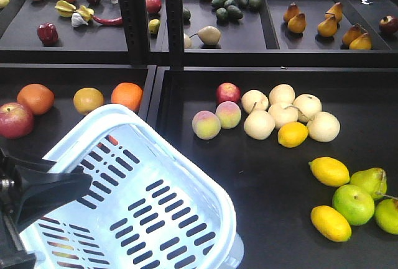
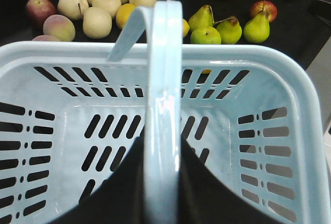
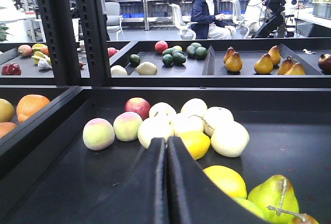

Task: Pick three apples into basket with both arms
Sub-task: 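Drive the base away from the table holding the basket in left gripper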

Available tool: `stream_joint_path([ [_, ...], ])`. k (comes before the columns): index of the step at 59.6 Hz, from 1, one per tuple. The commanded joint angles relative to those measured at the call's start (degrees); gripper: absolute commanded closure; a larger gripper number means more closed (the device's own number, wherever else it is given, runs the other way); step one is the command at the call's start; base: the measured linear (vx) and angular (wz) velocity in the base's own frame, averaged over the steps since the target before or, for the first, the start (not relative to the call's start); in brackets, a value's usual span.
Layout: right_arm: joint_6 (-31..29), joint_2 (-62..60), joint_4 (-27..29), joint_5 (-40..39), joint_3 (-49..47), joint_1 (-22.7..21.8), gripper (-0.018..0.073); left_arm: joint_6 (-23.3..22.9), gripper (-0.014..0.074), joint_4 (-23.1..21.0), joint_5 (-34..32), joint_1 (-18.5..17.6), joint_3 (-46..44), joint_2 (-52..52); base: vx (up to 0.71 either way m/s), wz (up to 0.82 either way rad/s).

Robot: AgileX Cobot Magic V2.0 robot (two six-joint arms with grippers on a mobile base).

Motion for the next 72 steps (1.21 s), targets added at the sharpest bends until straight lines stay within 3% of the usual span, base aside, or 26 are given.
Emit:
stream_joint_path([
  [1, -0.1, -0.7, -0.1, -4.1, 0.8, -0.4, 0.0567, -0.3, 0.0604, -2.2, -4.9, -0.2, -1.8, -0.6, 0.0, 0.01],
  [37, -0.1, -0.7, -0.1, -4.1, 0.8, -0.4, 0.0567, -0.3, 0.0604, -2.2, -4.9, -0.2, -1.8, -0.6, -0.03, 0.1],
  [72, -0.1, -0.7, -0.1, -4.1, 0.8, -0.4, 0.0567, -0.3, 0.0604, -2.2, -4.9, -0.2, -1.8, -0.6, -0.12, 0.48],
])
